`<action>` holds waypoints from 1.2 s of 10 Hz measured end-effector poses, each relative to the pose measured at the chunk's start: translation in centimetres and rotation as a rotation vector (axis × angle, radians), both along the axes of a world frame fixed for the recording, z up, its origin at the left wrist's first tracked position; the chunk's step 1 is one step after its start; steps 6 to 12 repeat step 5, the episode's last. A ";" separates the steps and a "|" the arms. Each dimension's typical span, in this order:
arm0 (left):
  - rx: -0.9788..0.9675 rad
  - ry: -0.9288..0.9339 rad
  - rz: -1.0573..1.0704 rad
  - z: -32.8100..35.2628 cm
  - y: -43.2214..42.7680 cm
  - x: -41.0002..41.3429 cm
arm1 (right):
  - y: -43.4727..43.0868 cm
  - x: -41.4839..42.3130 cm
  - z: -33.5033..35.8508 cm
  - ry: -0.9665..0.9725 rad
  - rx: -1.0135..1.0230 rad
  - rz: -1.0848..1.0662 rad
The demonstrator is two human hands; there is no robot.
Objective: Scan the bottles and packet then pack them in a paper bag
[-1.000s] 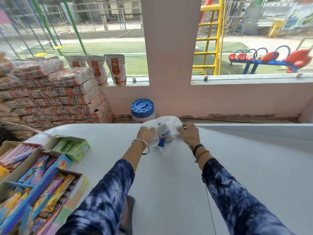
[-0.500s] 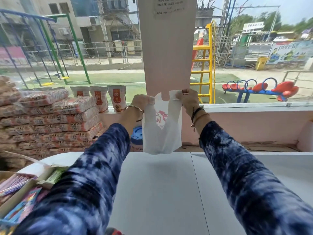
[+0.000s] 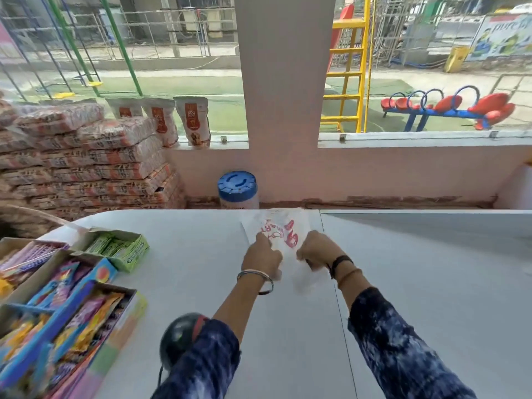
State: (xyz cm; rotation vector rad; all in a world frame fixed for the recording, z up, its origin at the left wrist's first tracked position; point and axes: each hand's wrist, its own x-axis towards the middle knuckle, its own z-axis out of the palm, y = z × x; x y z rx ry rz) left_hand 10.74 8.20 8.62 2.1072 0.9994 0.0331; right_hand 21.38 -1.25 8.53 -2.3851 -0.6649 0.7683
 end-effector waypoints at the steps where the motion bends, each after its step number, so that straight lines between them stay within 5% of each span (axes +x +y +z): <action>1: 0.022 0.247 -0.102 -4.1 -2.1 -2.2 | -1.3 -2.5 -4.2 0.104 -0.192 0.046; 3: 0.115 0.406 -0.224 -5.8 -2.4 -3.1 | -2.0 -4.0 -6.1 0.019 -0.346 0.133; 4: 0.376 0.420 -0.237 -2.6 -1.3 -2.0 | -1.5 -3.2 -2.2 -0.347 -0.396 0.143; 5: 0.597 0.208 -0.135 1.7 1.1 0.6 | 0.4 -1.9 3.0 -0.536 -0.112 0.058; 12: 0.597 0.208 -0.135 1.7 1.1 0.6 | 0.4 -1.9 3.0 -0.536 -0.112 0.058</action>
